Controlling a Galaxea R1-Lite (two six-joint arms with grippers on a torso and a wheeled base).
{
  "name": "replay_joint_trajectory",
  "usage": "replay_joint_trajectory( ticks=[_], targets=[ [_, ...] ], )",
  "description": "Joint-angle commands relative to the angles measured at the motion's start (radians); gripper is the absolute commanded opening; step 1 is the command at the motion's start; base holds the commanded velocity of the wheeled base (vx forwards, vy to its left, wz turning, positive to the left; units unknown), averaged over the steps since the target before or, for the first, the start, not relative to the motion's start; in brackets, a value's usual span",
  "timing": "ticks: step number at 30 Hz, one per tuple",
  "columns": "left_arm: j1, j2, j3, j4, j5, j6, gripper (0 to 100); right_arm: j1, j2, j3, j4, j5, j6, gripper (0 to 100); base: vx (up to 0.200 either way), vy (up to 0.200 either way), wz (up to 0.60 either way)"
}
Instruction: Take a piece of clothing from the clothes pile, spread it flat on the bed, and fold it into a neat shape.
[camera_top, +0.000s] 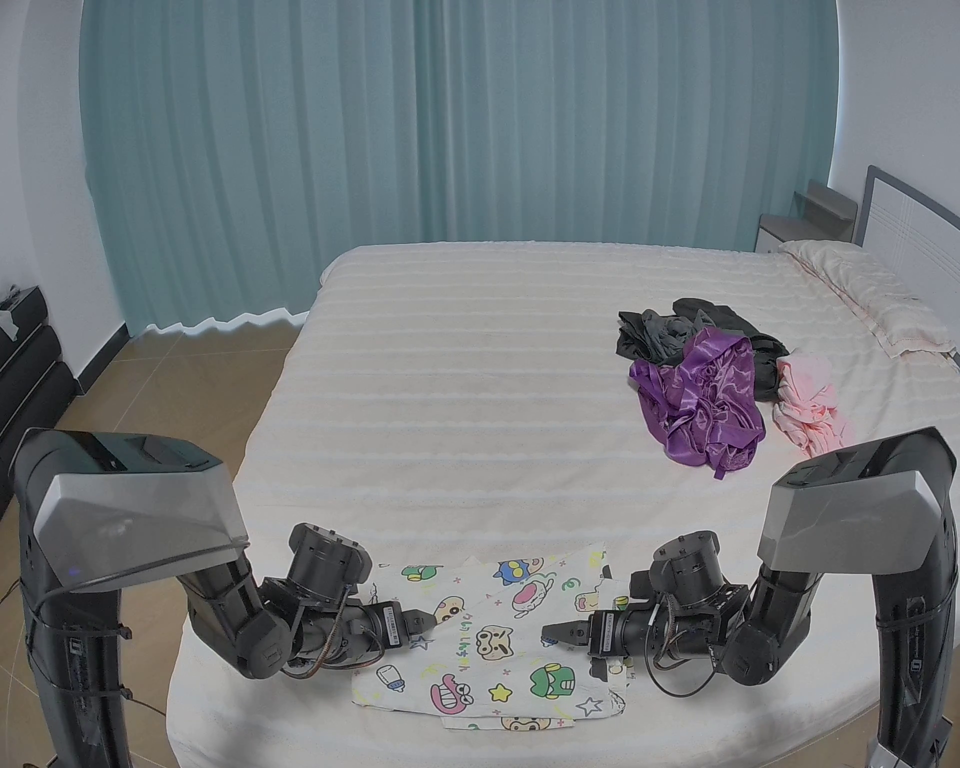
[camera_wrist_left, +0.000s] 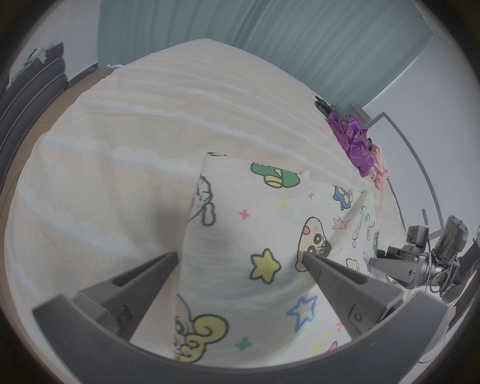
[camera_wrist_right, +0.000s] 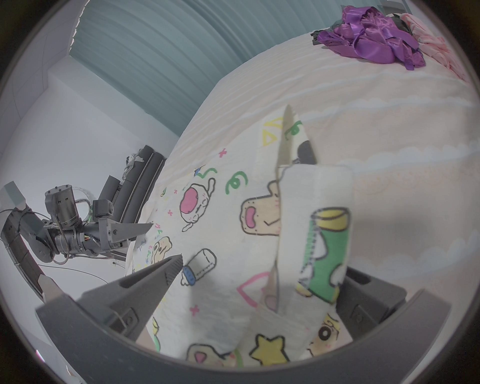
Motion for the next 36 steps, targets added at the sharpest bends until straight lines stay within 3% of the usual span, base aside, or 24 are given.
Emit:
replay_joint_trajectory(
  ticks=[1,8,11,14,18,25,36],
  targets=[
    [-0.037,0.019,-0.020,0.002,0.003,-0.011,0,0.003,0.013,-0.009,0.000,0.000,0.002,0,0.000,0.000,0.00],
    [-0.078,-0.001,-0.011,-0.001,0.006,-0.037,0,0.000,0.012,-0.001,-0.013,0.001,0.003,0,0.000,0.000,0.00],
    [-0.078,-0.062,0.006,-0.001,0.006,-0.072,0,0.000,0.004,0.008,-0.035,0.000,0.065,0,0.000,0.000,0.00],
    [-0.078,-0.098,0.006,0.000,0.006,-0.122,0,0.003,-0.005,0.032,-0.102,-0.002,0.137,0,0.000,0.000,0.00],
    [-0.078,-0.134,0.005,0.005,0.008,-0.194,0,0.010,-0.008,0.091,-0.219,0.000,0.165,0,0.000,0.000,0.00],
    [-0.080,-0.164,0.001,0.022,0.011,-0.206,0,0.002,-0.022,0.187,-0.386,0.001,0.198,0,0.000,0.000,0.00],
    [-0.088,-0.167,-0.008,0.023,0.022,-0.229,0,-0.006,-0.017,0.201,-0.424,0.021,0.211,0,0.000,-0.200,0.00]
  ],
)
